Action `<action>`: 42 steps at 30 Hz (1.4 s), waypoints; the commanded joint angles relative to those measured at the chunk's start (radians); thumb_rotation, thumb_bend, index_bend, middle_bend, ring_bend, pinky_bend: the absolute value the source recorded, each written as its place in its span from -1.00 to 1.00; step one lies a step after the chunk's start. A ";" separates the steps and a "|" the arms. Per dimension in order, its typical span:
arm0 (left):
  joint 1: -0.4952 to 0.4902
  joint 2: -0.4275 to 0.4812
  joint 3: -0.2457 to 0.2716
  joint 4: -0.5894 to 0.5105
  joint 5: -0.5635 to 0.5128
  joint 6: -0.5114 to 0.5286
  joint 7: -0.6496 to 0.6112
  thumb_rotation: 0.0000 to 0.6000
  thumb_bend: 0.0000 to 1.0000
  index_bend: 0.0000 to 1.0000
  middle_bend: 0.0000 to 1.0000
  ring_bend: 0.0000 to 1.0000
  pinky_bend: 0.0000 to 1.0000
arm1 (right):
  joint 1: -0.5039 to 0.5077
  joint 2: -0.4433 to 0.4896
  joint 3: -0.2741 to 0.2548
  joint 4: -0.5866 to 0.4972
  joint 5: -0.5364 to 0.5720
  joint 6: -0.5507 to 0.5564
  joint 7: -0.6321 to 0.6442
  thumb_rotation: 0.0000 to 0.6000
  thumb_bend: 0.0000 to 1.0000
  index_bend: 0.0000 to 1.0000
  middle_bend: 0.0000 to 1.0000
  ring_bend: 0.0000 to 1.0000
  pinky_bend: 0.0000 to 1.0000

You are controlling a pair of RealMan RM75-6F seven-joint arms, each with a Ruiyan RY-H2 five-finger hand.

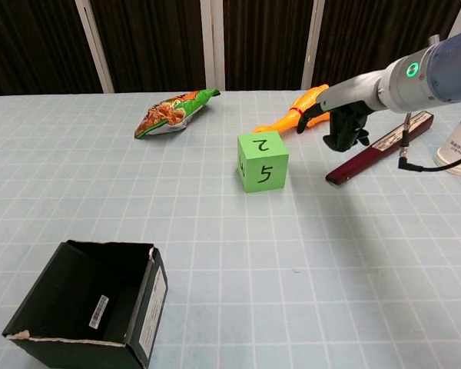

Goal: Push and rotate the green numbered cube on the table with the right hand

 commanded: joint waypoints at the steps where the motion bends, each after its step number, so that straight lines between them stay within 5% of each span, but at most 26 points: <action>1: -0.001 0.000 0.000 0.000 0.001 -0.001 -0.001 1.00 -0.47 -0.97 -1.00 -0.92 -0.68 | -0.041 0.068 0.006 -0.066 -0.040 0.105 0.021 1.00 0.44 -0.74 0.47 0.31 -0.04; 5: 0.002 0.001 0.004 -0.001 0.014 0.004 -0.009 1.00 -0.47 -0.97 -1.00 -0.92 -0.68 | -0.130 0.196 0.011 -0.224 -0.116 0.252 0.076 1.00 0.27 -0.83 -0.11 -0.20 -0.39; 11: 0.012 0.005 0.012 0.004 0.040 0.021 -0.036 1.00 -0.47 -0.97 -1.00 -0.92 -0.68 | -0.371 0.332 -0.013 -0.365 -0.336 0.489 0.278 1.00 -0.18 -0.86 -0.57 -0.62 -0.64; 18: 0.021 -0.001 0.021 0.012 0.076 0.046 -0.052 1.00 -0.47 -0.97 -1.00 -0.92 -0.68 | -0.778 0.328 -0.090 -0.273 -0.771 0.826 0.722 1.00 -0.26 -0.86 -0.70 -0.73 -0.73; 26: 0.016 -0.022 0.032 0.036 0.132 0.066 -0.040 1.00 -0.47 -0.97 -1.00 -0.92 -0.68 | -1.032 0.225 -0.186 -0.080 -1.129 1.130 0.695 1.00 -0.40 -0.86 -0.74 -0.78 -0.83; 32: 0.018 -0.031 0.040 0.056 0.163 0.080 -0.059 1.00 -0.47 -0.97 -1.00 -0.92 -0.68 | -1.082 0.210 -0.210 0.006 -1.277 1.144 0.613 1.00 -0.40 -0.86 -0.80 -0.83 -0.84; 42: 0.010 -0.039 0.041 0.056 0.159 0.065 -0.033 1.00 -0.47 -0.97 -1.00 -0.92 -0.68 | -1.091 0.231 -0.193 -0.048 -1.306 1.005 0.498 1.00 -0.40 -0.86 -0.80 -0.83 -0.86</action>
